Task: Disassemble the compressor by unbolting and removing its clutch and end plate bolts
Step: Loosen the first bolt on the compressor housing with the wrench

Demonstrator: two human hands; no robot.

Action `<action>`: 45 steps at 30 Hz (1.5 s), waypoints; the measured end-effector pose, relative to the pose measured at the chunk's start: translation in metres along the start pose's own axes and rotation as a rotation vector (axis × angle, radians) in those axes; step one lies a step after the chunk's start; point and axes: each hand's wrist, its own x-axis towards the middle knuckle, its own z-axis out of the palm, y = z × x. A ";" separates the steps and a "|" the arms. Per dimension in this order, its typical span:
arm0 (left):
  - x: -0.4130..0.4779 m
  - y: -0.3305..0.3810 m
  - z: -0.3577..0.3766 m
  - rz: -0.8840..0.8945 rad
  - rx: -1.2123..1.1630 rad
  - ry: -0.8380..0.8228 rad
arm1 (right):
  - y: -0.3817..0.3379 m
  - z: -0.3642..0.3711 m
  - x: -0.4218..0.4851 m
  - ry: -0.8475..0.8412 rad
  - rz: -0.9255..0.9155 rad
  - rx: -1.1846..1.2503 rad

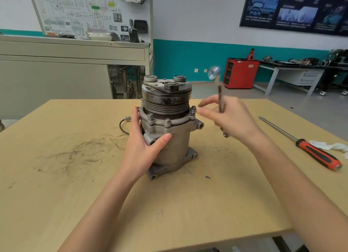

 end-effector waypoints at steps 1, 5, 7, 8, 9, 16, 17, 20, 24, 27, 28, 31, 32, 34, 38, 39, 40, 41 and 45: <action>0.000 0.001 0.000 0.001 -0.013 -0.003 | -0.001 0.007 -0.003 0.010 -0.018 -0.099; -0.001 0.002 0.000 -0.004 -0.031 -0.008 | -0.011 0.015 0.001 0.085 -0.079 -0.249; -0.001 0.002 0.000 -0.003 -0.033 -0.007 | -0.015 0.015 0.006 0.089 -0.107 -0.269; 0.000 0.002 0.000 -0.006 -0.033 -0.007 | -0.016 0.013 0.008 0.088 -0.122 -0.268; 0.000 0.002 0.000 -0.008 -0.030 -0.006 | -0.018 0.010 0.010 0.095 -0.141 -0.255; 0.001 0.002 0.000 -0.010 -0.027 -0.003 | -0.024 -0.005 0.021 0.070 -0.201 -0.215; 0.000 0.002 0.000 -0.009 -0.021 -0.004 | -0.022 -0.002 0.021 0.046 -0.167 -0.285; 0.000 0.002 0.000 -0.008 -0.022 -0.005 | -0.019 0.007 0.018 0.008 -0.092 -0.423; 0.000 0.002 -0.001 -0.008 -0.023 -0.005 | -0.018 0.012 0.018 0.007 -0.070 -0.399; 0.000 0.002 -0.001 -0.011 -0.023 -0.008 | -0.023 0.007 0.020 -0.061 -0.056 -0.367; 0.000 0.003 -0.001 -0.013 -0.021 -0.009 | -0.024 0.004 0.020 -0.091 -0.059 -0.363; 0.000 0.003 -0.001 -0.013 -0.021 -0.012 | -0.026 -0.003 0.017 -0.117 -0.057 -0.254; 0.000 0.003 -0.001 -0.012 -0.019 -0.014 | -0.025 -0.006 0.015 -0.067 -0.037 -0.109; 0.000 0.002 -0.001 -0.014 -0.009 -0.018 | -0.023 -0.016 0.011 0.101 0.003 0.264; 0.000 0.002 -0.002 -0.017 0.017 -0.020 | -0.026 -0.025 -0.001 0.202 0.096 0.923; 0.000 0.002 -0.002 -0.016 0.020 -0.021 | -0.027 -0.022 -0.005 0.202 0.119 1.002; 0.000 0.002 -0.002 -0.016 0.022 -0.021 | -0.027 -0.016 -0.009 0.203 0.132 1.050; 0.000 0.002 -0.002 -0.017 0.023 -0.020 | -0.027 -0.009 -0.013 0.209 0.136 1.077; 0.000 0.001 -0.002 -0.017 0.027 -0.017 | -0.023 0.015 -0.026 0.301 0.104 1.050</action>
